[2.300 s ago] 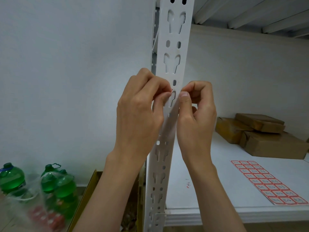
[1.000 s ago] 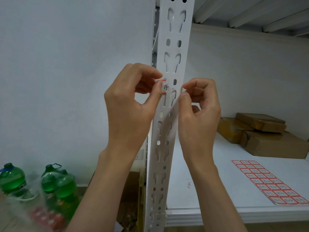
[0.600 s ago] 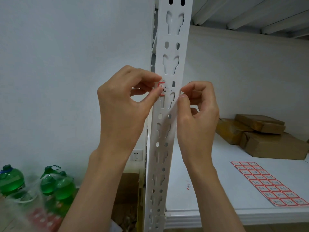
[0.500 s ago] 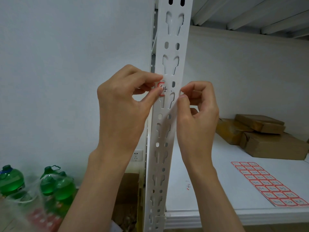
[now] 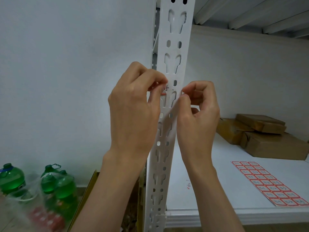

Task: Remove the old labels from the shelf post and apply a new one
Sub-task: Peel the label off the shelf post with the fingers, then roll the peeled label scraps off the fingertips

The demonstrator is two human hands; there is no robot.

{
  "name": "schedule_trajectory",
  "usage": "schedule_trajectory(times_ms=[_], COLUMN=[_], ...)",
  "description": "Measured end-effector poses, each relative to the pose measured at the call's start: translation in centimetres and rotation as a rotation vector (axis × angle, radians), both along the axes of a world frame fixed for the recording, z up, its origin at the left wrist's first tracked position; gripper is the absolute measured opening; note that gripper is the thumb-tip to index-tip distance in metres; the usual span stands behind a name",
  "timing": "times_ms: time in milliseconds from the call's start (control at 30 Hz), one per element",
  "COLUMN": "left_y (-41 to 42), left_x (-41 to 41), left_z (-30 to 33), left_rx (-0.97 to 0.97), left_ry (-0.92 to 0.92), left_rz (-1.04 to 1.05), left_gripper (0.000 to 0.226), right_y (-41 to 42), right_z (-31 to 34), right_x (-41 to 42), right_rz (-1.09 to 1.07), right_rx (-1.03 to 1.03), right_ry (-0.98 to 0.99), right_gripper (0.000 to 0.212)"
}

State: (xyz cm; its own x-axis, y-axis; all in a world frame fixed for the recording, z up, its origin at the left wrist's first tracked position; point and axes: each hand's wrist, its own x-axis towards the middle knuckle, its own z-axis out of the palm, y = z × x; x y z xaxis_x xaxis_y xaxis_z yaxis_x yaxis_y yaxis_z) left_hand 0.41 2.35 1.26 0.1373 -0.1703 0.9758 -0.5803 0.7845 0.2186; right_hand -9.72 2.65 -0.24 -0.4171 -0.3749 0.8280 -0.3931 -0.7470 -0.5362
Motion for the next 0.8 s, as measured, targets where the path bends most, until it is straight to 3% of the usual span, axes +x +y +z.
schedule_trajectory(times_ms=[267,367,467,567,800], left_y=[-0.5,0.2,1.1,1.8,2.6], left_x=[-0.9,-0.8,-1.1,-1.7,-4.1], left_z=[-0.4,0.0,0.6,0.8,0.3], left_rx=[0.051,0.015,0.006,0.053,0.182], left_ry=[-0.091,-0.081,-0.045,-0.012,-0.044], left_rz=[-0.019,-0.075,-0.163,-0.252,-0.281], left_gripper=[0.009,0.006,0.004,0.006,0.014], right_y=[0.2,0.9,1.7,2.3,2.5], right_z=[0.1,0.6,0.9,0.9,0.2], right_x=[-0.4,-1.4,-2.8,-3.7,-5.8], right_rz=[0.035,0.228,0.456,0.543,0.395], right_rx=[0.017,0.019,0.024,0.024,0.016], right_ry=[0.012,-0.046,-0.067,-0.072,-0.100], right_gripper=[0.023,0.013,0.016,0.019,0.010])
